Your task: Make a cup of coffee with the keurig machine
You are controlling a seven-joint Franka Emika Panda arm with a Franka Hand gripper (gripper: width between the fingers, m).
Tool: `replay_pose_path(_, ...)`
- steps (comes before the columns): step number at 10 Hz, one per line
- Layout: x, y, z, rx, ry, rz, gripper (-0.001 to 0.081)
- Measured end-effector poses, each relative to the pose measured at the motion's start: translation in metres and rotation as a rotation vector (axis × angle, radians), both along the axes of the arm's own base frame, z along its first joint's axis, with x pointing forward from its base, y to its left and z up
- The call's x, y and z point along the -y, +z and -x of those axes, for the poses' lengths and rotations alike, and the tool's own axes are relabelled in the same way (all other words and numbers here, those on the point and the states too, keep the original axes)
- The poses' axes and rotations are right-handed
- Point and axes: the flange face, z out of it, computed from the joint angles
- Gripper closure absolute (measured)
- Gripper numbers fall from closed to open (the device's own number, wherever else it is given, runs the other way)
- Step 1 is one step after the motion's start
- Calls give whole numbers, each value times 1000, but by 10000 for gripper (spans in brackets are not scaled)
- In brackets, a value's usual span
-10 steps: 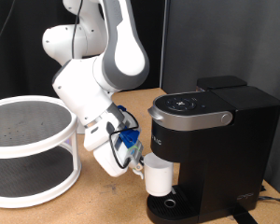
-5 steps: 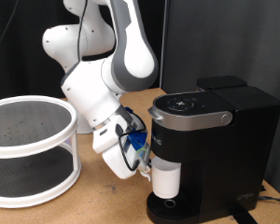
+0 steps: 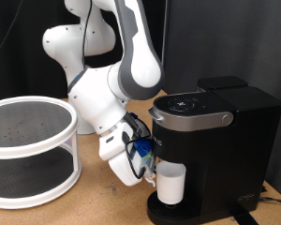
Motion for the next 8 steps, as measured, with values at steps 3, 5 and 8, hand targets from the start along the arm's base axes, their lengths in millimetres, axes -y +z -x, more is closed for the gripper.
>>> replay_pose_path(3,0,-9,1,-8,1,6,735)
replay_pose_path(5,0,-12,2,-12,4,9,620)
replay_pose_path(8,2,-14,3,-8,10,14,284)
